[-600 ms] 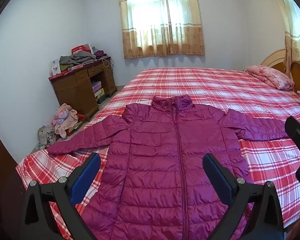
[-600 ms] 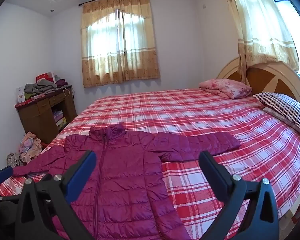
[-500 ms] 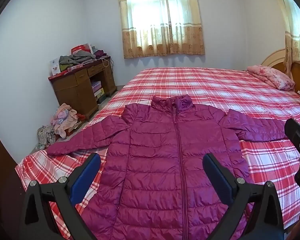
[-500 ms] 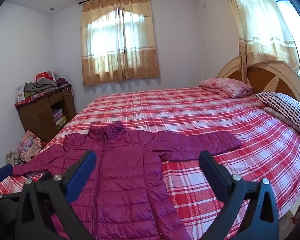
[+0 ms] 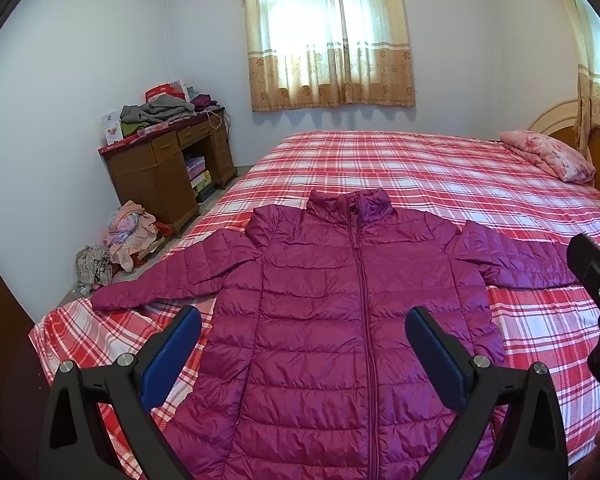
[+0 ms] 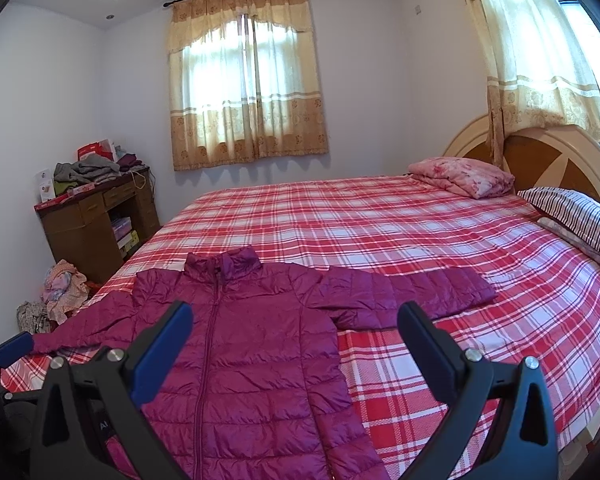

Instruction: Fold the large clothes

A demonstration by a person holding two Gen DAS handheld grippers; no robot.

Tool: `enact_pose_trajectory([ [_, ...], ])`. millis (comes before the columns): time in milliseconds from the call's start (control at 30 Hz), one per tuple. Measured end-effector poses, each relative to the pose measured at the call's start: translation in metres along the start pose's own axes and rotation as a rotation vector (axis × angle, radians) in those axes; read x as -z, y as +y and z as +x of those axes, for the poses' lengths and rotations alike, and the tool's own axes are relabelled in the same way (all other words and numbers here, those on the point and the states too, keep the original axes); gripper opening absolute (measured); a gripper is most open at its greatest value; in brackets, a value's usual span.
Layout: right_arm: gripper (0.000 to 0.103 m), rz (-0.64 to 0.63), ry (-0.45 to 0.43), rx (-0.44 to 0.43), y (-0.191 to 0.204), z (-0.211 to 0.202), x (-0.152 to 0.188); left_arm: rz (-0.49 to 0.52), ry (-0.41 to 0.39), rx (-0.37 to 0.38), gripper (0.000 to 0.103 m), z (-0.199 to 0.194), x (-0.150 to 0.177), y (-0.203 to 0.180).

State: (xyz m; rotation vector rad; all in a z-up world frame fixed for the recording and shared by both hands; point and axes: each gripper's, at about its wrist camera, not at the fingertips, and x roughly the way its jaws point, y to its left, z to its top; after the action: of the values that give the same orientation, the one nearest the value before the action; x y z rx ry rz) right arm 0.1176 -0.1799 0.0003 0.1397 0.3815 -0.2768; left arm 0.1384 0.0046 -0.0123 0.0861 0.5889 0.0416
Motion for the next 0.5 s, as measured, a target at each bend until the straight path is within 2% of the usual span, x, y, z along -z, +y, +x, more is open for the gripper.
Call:
enact_pose_trajectory([
  [233, 0.103, 0.019, -0.022, 0.001, 0.000, -0.002, 0.001, 0.002, -0.003, 0.003, 0.102, -0.001, -0.001, 0.000],
  [500, 0.103, -0.006, -0.045, 0.009, -0.001, -0.009, -0.001, -0.007, -0.050, 0.011, 0.102, -0.016, -0.002, 0.000],
])
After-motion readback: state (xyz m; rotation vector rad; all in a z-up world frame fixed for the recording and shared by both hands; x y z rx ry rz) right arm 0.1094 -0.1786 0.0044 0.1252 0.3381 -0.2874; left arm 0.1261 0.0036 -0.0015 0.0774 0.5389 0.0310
